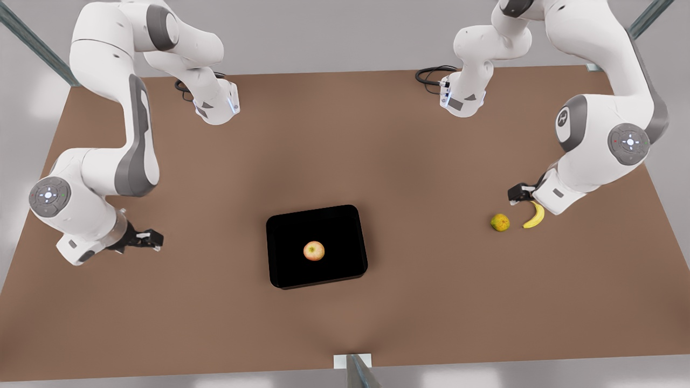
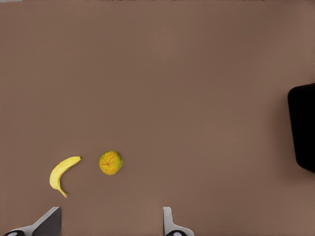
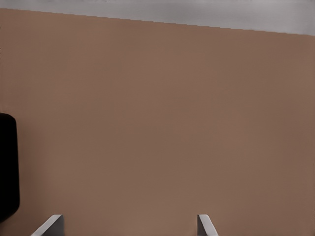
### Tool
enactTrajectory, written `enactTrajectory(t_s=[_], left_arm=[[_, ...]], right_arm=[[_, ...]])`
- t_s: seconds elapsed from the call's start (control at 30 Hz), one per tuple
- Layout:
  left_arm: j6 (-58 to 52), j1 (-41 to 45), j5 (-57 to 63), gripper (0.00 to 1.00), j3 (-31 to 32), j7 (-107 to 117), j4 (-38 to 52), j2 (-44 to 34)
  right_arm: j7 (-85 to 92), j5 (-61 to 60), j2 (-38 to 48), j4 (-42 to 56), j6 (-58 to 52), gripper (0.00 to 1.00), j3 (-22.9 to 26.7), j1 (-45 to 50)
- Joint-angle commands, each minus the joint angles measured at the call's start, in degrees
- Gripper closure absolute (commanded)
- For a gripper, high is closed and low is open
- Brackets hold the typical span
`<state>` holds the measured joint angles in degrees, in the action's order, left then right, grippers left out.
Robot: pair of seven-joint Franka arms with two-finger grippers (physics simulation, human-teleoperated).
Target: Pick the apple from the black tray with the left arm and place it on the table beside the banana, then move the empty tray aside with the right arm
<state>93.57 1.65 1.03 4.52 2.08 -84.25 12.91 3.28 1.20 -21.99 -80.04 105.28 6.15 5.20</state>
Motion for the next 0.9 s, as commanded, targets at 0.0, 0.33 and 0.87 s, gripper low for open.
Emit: enactTrajectory(t_s=[0.0, 0.33, 0.87], left_arm=[[2.3, 0.5, 1.0, 0.0, 0.0, 0.6, 0.1, 0.0], [12.7, 37.1, 3.4, 0.0, 0.1, 50.6, 8.3, 15.3], [41.3, 41.6, 10.7, 0.0, -1.4, 73.5, 29.1, 42.7]], right_arm=[[-1.6, -0.2, -2.0, 2.5, 3.0, 0.0, -0.4, 0.2], [-1.5, -1.6, -2.9, 2.6, 3.5, 0.0, -0.4, 0.3], [-1.5, -1.6, -2.9, 2.6, 3.6, 0.0, -0.4, 0.3]])
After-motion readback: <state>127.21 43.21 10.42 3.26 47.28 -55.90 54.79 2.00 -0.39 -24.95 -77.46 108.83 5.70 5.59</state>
